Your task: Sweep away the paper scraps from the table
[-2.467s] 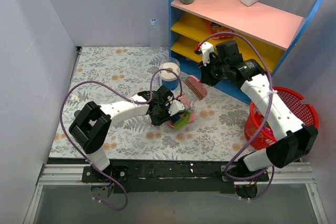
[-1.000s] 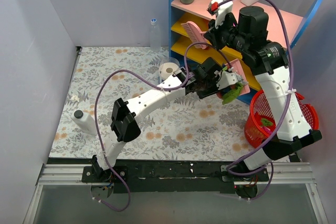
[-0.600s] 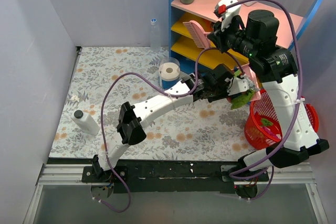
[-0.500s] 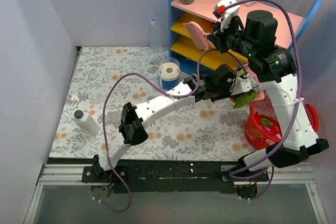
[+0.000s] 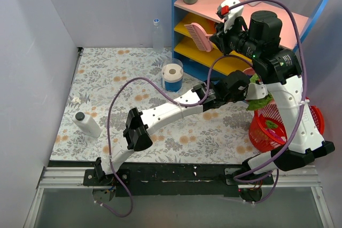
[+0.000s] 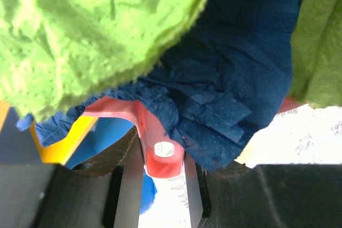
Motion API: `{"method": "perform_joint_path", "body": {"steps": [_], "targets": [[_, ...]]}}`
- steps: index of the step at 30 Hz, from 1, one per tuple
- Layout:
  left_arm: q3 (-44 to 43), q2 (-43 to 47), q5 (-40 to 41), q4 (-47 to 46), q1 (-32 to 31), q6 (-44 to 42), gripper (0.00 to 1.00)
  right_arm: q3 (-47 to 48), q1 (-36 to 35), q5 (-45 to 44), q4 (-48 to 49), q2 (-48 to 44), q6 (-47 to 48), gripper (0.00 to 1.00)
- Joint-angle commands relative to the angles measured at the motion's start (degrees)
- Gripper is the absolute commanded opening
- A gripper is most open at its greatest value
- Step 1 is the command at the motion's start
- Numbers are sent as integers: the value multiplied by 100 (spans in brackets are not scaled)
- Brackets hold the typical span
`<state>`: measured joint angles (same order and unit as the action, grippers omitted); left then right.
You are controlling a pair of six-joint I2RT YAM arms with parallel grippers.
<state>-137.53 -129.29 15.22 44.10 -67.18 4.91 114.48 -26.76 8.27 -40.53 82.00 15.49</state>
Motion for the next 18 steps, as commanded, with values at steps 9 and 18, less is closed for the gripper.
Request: {"method": "perform_joint_path", "body": {"steps": [9, 18], "targets": [[858, -61, 1429, -3508, -603, -3247, 0, -75, 84, 95, 134, -158, -98, 1], [1414, 1, 1132, -5146, -498, -5254, 0, -4, 215, 139, 177, -114, -151, 1]]}}
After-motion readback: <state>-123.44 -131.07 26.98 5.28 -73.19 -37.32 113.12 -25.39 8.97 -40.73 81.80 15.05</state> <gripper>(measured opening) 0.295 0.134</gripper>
